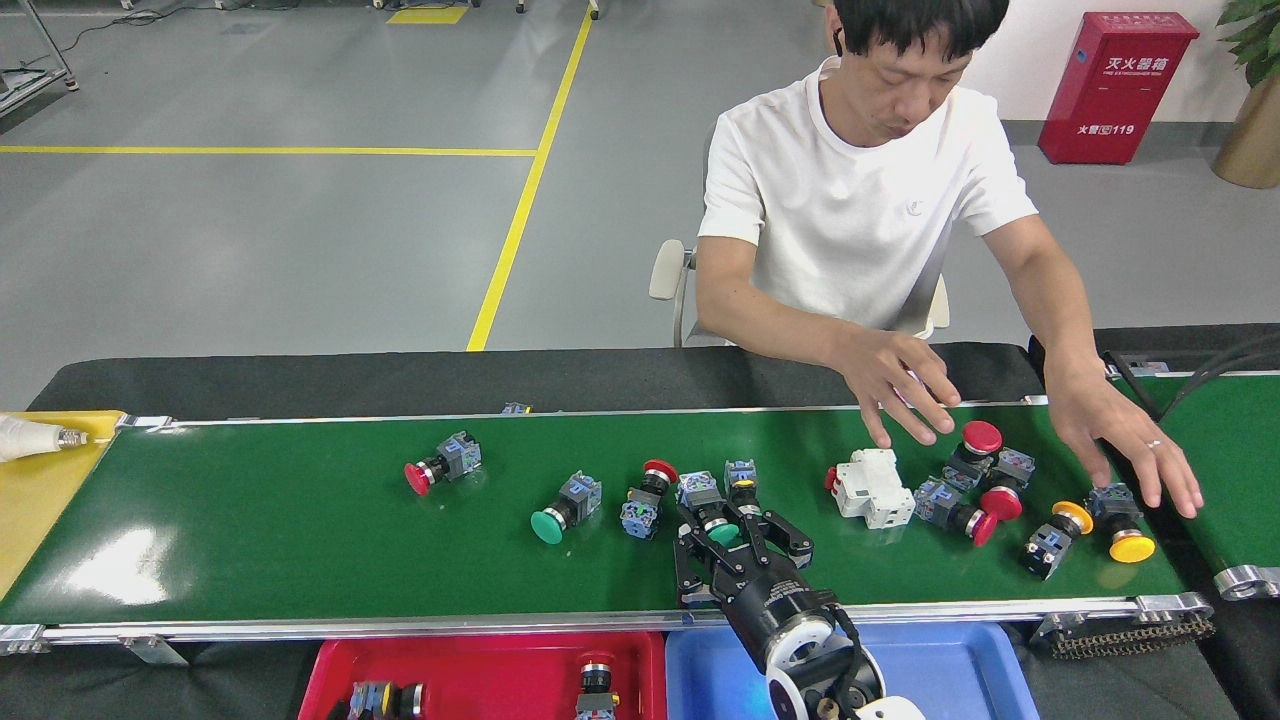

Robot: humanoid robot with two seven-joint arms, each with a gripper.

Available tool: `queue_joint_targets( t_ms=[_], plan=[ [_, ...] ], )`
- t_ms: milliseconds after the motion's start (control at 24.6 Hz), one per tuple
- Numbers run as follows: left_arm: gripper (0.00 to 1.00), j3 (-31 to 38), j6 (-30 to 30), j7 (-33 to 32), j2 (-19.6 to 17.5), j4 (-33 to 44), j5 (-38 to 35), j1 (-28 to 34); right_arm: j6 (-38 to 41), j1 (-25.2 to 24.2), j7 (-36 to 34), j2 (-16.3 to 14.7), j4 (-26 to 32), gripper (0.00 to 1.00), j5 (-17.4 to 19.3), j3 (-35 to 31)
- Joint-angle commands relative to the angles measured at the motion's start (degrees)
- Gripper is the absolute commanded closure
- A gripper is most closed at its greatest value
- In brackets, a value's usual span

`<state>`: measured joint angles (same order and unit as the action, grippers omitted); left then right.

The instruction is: Pick switch part from conveyor to tray

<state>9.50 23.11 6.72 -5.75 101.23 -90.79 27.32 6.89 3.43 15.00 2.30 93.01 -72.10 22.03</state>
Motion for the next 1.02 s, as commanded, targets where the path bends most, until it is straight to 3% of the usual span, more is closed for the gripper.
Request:
queue_joint_targets(
  t_ms=[0,81,122,162,244,447,609,690,812,975],
  plan=[
    [0.0,0.34,0.0,0.67,0.12,0.72,1.57,-0.16,9.27,-2.2,0.11,-0.02,3.93,0.94,0.82,-0.06],
    [0.0,1.13,-0.26,-0.3,0.82,0.72,6.06,-0.51,17.19,-4.66,0.2,-0.02,4.64,0.9,1.44,-0.06],
    [0.0,2.18,-0.79,-1.88,1.7,0.72,9.84,-1.04,22.47,-5.98,0.38,0.07,4.64,0.83,1.88,-0.06],
    [0.0,4.12,-1.14,-4.87,2.67,0.72,13.09,-2.01,25.98,-7.04,1.17,0.25,4.64,0.63,1.96,-0.06],
    [0.0,8.07,-3.6,-10.76,4.43,0.72,15.38,-5.26,26.6,-7.91,4.68,0.78,4.64,0.0,2.05,0.11],
    [0.0,9.04,-6.32,-11.81,2.93,-0.42,13.18,-14.05,26.33,-6.42,6.26,2.8,4.2,0.0,2.05,0.11],
    [0.0,8.78,-6.85,-11.64,2.76,-10.17,3.34,-23.53,23.97,-3.35,6.09,3.94,2.71,0.0,2.05,-0.33],
    [0.0,8.78,-6.94,-11.38,2.93,-15.98,0.35,-28.64,16.93,-0.27,5.91,5.43,2.62,0.0,2.05,-1.47],
    [0.0,8.78,-7.47,-11.29,2.05,-22.48,-0.71,-34.09,3.13,6.68,5.21,5.35,1.39,0.0,1.61,-5.07],
    [0.0,8.78,-8.43,-10.06,-0.41,-30.48,-0.88,-38.74,-10.93,9.49,-3.49,2.36,0.33,0.0,0.65,-5.77]
  ],
)
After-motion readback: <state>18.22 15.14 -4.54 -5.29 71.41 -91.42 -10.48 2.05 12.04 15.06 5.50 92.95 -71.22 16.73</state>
